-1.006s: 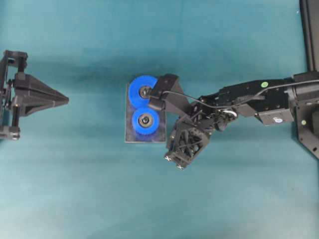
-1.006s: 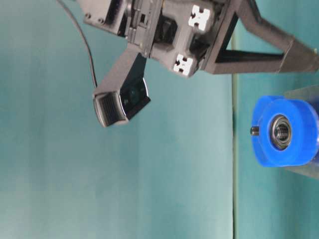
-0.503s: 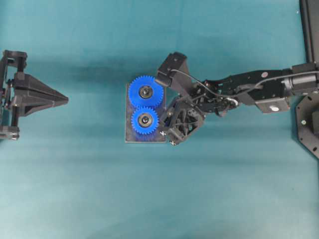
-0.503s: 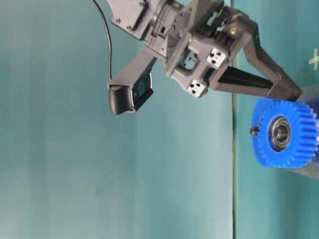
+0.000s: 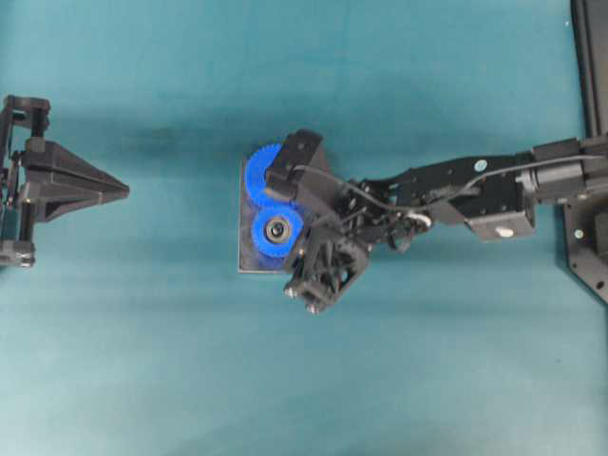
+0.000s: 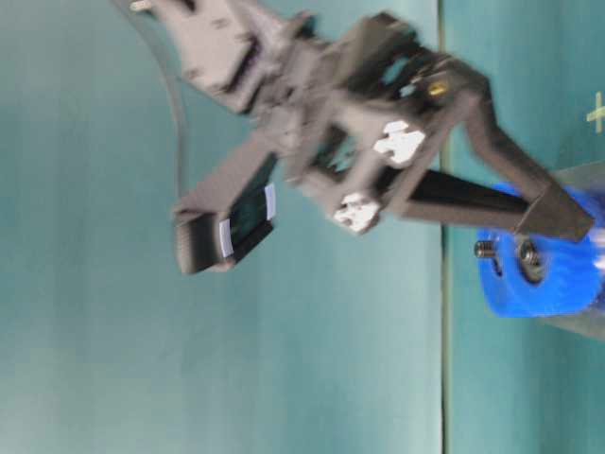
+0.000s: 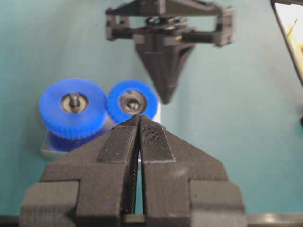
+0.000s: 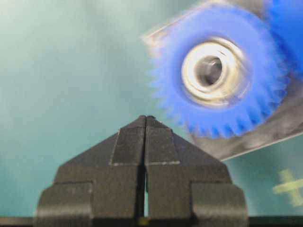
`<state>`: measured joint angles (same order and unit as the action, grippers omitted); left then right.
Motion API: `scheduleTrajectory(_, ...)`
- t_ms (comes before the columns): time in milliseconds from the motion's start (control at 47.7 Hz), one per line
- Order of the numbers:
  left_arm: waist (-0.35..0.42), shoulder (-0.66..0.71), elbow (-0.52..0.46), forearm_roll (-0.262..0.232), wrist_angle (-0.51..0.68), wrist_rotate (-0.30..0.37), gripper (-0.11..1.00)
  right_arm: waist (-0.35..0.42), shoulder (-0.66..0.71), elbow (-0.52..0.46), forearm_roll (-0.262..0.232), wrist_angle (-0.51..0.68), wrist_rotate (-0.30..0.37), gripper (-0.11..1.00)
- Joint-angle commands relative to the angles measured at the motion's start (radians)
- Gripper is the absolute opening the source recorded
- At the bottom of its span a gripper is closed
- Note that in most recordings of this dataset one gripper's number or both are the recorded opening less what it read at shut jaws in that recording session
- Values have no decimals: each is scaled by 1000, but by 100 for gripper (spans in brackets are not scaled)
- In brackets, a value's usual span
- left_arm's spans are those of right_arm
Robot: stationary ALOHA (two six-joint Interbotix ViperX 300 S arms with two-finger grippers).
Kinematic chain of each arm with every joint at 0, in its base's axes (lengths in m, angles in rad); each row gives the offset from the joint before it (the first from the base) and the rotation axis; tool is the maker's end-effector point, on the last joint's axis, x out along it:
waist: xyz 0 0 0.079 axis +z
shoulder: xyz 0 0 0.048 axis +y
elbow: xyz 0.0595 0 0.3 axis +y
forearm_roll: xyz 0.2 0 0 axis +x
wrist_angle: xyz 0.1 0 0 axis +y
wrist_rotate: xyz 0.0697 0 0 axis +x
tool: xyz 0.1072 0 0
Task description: Fit the small gear onto the shaft.
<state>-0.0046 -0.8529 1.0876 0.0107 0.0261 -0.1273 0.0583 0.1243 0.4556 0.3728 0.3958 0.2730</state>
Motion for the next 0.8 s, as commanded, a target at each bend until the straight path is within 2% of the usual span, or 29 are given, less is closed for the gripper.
scheduleTrajectory(0, -2, 0, -20, 3, -5, -2, 0, -14, -43, 9, 0, 31, 3, -2)
scheduleTrajectory(252, -2, -5, -21, 3, -6, -2, 0, -61, -67, 44, -9, -11, -5, -2)
scheduleTrajectory(545, -2, -8, -20, 3, -5, -2, 0, -140, -52, 41, -72, -67, -3, -2)
scheduleTrajectory(650, -2, -8, -23, 3, -5, -2, 0, -137, -48, 37, -72, -66, -2, -2)
scheduleTrajectory(776, -2, -8, -25, 2, -5, -3, 0, -89, -49, 20, -48, -48, 3, -2)
